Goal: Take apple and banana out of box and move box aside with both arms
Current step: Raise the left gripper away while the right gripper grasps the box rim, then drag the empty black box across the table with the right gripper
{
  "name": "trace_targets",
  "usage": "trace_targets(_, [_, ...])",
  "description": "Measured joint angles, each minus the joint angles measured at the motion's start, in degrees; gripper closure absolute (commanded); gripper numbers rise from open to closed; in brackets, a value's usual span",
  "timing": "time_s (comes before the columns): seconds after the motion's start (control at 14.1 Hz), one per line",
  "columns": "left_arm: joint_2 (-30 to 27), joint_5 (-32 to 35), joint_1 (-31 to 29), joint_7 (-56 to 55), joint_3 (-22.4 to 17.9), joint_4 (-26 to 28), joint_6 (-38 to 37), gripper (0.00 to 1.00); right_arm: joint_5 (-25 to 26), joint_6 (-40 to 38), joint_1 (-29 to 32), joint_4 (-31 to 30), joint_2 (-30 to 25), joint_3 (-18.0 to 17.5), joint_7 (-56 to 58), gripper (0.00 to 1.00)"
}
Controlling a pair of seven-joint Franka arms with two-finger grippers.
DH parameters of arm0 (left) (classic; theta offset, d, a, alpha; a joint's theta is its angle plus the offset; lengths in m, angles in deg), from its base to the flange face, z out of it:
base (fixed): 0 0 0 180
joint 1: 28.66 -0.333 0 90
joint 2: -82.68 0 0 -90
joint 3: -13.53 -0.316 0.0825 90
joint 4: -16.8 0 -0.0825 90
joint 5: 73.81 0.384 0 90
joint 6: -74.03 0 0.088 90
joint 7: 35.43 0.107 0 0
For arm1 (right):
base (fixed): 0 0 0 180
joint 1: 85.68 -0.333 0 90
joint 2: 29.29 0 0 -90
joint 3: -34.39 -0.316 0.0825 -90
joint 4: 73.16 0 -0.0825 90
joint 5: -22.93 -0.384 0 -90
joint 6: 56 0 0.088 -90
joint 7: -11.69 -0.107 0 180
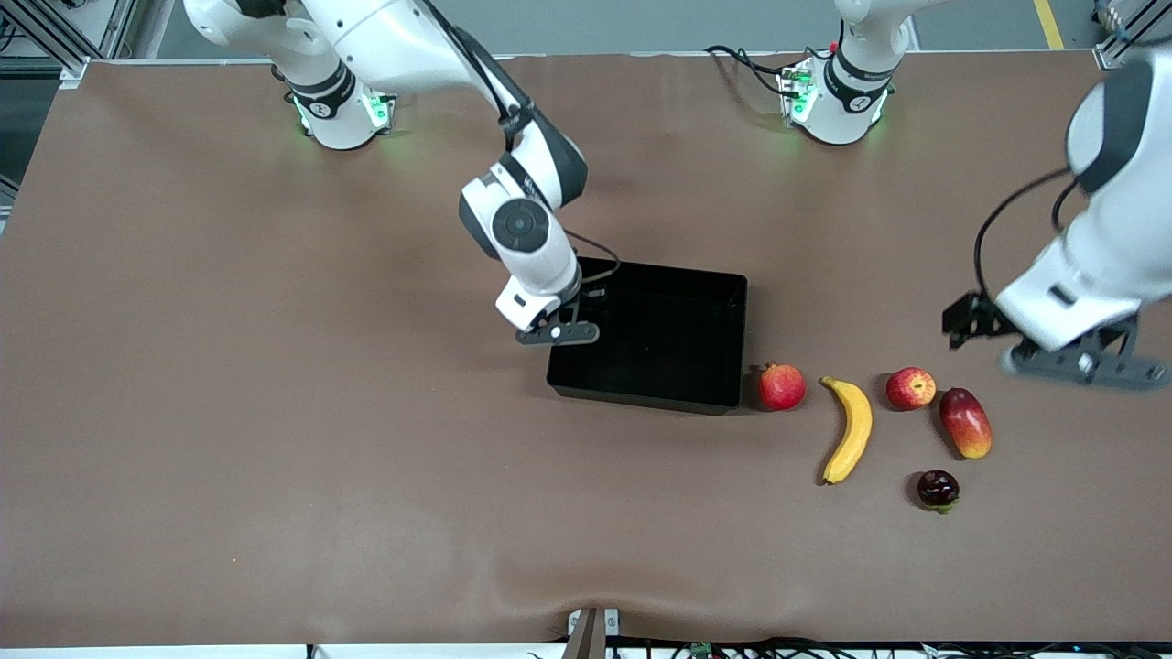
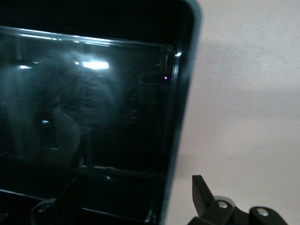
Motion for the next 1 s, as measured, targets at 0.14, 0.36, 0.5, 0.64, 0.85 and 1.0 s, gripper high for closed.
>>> trace_targets(0.14, [-3.5, -1.6, 0.5, -0.5, -0.5, 0.2, -2.6, 0.0, 0.6, -1.8, 0.2, 1.1, -0.3, 0.0, -0.5, 0.0])
trace_targets(0.36, [-7.1, -4.0, 12.7, -1.7, -13.4, 0.4, -7.9, 0.0, 0.7, -2.3, 0.2, 1.5, -0.4, 0.1, -0.9, 0.0])
trace_targets(0.5, [-9.1, -6.8, 19.0, -2.0, -21.0, 1.0, -9.4, 0.0, 0.7, -2.5, 0.2, 1.5, -0.4, 0.1, -1.0, 0.76])
trace_targets(0.64, [-11.1, -7.5, 21.8, -3.1, -24.3, 2.0, -10.3, 0.0, 0.7, -2.7, 0.2, 1.4, -0.3, 0.1, -2.1, 1.0])
trace_targets(0.85, [-13.3, -7.8, 22.4, -4.7, -25.5, 3.6, -10.4, 0.0, 0.7, -2.7, 0.2, 1.4, -0.3, 0.1, -5.8, 1.0])
trace_targets(1.0, [-13.6, -7.9, 22.3, -6.3, -25.9, 3.8, -10.4, 0.0, 0.8, -2.8, 0.3, 1.4, -0.3, 0.1, -6.5, 1.0])
